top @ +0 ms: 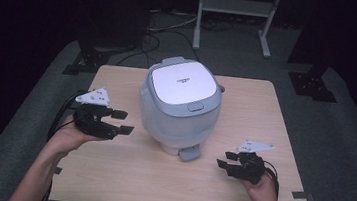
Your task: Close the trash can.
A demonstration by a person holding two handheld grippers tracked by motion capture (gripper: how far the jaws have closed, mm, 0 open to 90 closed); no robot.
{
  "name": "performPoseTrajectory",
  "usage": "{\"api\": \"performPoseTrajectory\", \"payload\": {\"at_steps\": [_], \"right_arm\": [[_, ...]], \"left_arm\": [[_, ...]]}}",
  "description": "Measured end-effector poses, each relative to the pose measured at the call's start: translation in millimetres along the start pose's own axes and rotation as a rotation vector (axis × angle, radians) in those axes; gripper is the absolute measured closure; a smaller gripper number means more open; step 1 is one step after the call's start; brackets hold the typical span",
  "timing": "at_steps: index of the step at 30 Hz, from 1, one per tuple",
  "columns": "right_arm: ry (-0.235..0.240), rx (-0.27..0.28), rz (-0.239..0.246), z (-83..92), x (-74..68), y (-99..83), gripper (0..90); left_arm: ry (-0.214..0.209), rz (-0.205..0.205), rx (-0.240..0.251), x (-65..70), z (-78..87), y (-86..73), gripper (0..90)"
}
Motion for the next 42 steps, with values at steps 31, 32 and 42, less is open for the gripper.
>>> {"api": "performPoseTrajectory", "payload": {"at_steps": [31, 32, 42], "right_arm": [[-0.044, 0.005, -0.052, 18.7, 17.9, -21.0, 44.6], [-0.045, 0.006, -0.054, 19.1, 18.4, -21.5, 44.1], [-0.051, 0.0, -0.065, 22.2, 21.6, -25.7, 42.2]], "left_arm": [[0.06, 0.049, -0.005, -4.8, -21.2, -50.3, 32.6], [0.062, 0.05, -0.005, -4.9, -21.9, -51.7, 32.5], [0.08, 0.053, -0.01, -4.6, -29.0, -64.9, 30.8]]}}
Point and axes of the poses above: each handheld gripper's, and its own axes: z roughly backward along the jaws, y roughly out of its top, x roughly to its right, the point moved 3 cm from there along -z, roughly forward along the jaws, and after that the axes turned 2 degrees about y, right-handed, at the moved point
